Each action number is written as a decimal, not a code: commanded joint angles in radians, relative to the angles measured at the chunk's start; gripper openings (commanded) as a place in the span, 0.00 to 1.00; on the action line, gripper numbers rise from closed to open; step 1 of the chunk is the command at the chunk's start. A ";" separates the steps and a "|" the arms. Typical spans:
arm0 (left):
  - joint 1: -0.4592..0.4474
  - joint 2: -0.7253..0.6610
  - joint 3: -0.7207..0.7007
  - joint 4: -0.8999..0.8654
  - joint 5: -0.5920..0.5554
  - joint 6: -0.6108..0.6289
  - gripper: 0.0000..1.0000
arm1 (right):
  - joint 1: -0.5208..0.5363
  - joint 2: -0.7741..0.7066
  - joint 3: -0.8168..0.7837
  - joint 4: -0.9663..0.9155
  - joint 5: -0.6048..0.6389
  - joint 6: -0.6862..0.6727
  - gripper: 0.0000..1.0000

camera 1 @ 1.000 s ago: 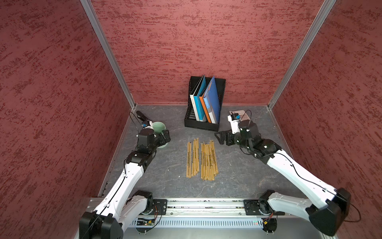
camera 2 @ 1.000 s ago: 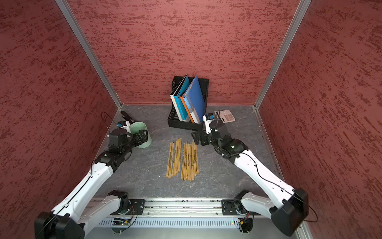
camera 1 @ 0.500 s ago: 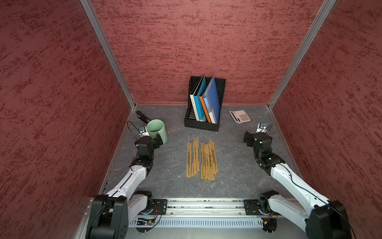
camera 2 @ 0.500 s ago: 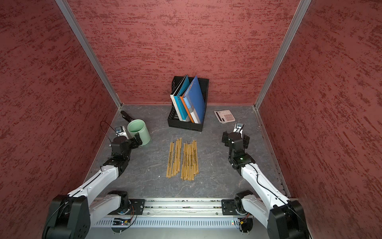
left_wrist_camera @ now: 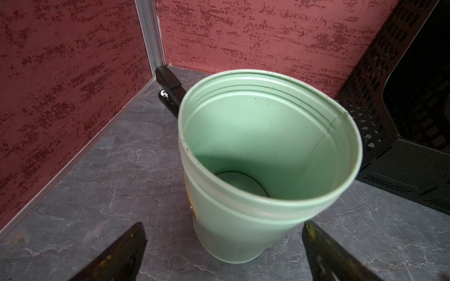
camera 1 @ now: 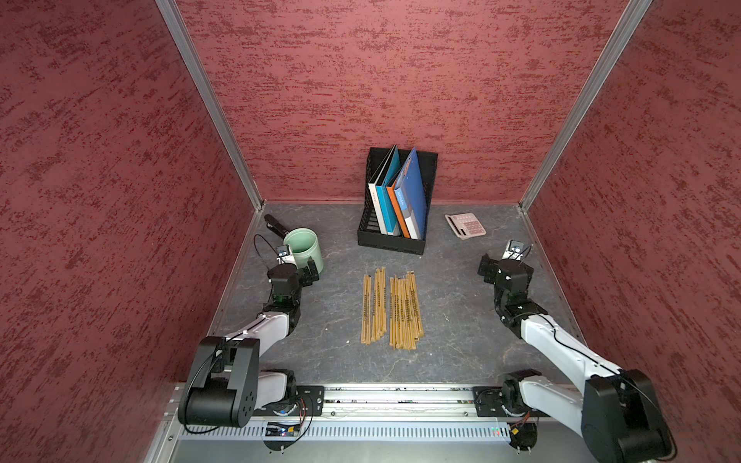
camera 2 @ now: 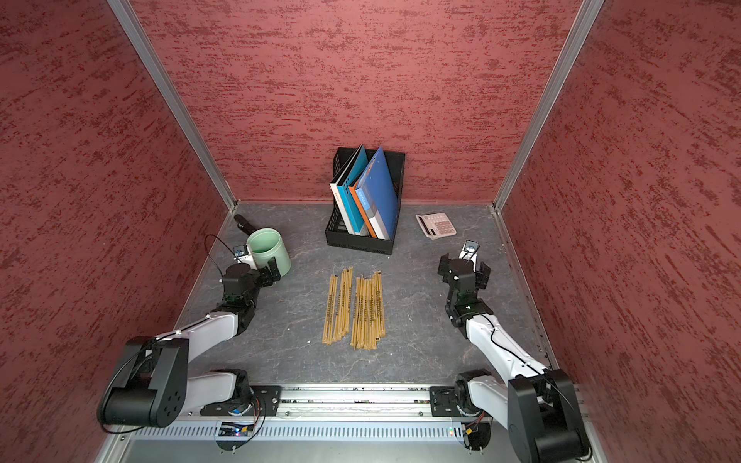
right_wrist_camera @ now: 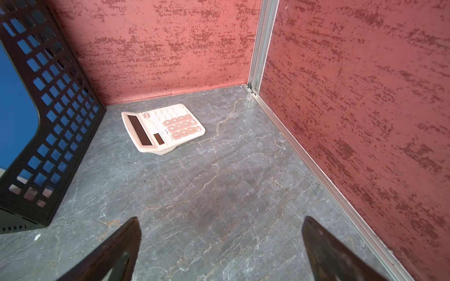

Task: Take the straws out of the storage container
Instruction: Reset both arms

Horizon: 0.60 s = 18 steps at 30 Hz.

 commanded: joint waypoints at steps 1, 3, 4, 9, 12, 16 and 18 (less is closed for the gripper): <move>0.009 0.006 0.016 0.015 0.015 0.020 1.00 | -0.009 0.034 -0.009 0.062 -0.009 0.000 0.99; 0.009 -0.005 0.008 0.014 0.028 0.023 1.00 | -0.009 0.058 -0.005 0.069 -0.023 0.004 0.99; 0.009 -0.012 0.003 0.014 0.033 0.027 1.00 | -0.009 0.070 -0.007 0.078 -0.028 0.004 0.99; 0.020 -0.002 0.010 0.018 0.015 0.061 1.00 | -0.011 0.125 -0.038 0.187 -0.040 -0.021 0.99; 0.035 0.031 0.026 0.040 0.030 0.077 1.00 | -0.015 0.175 -0.047 0.269 -0.047 -0.049 0.99; 0.046 0.065 0.029 0.106 0.061 0.080 1.00 | -0.020 0.259 -0.048 0.392 -0.064 -0.099 0.99; 0.050 0.084 0.030 0.143 0.068 0.081 1.00 | -0.024 0.287 -0.038 0.422 -0.084 -0.112 0.99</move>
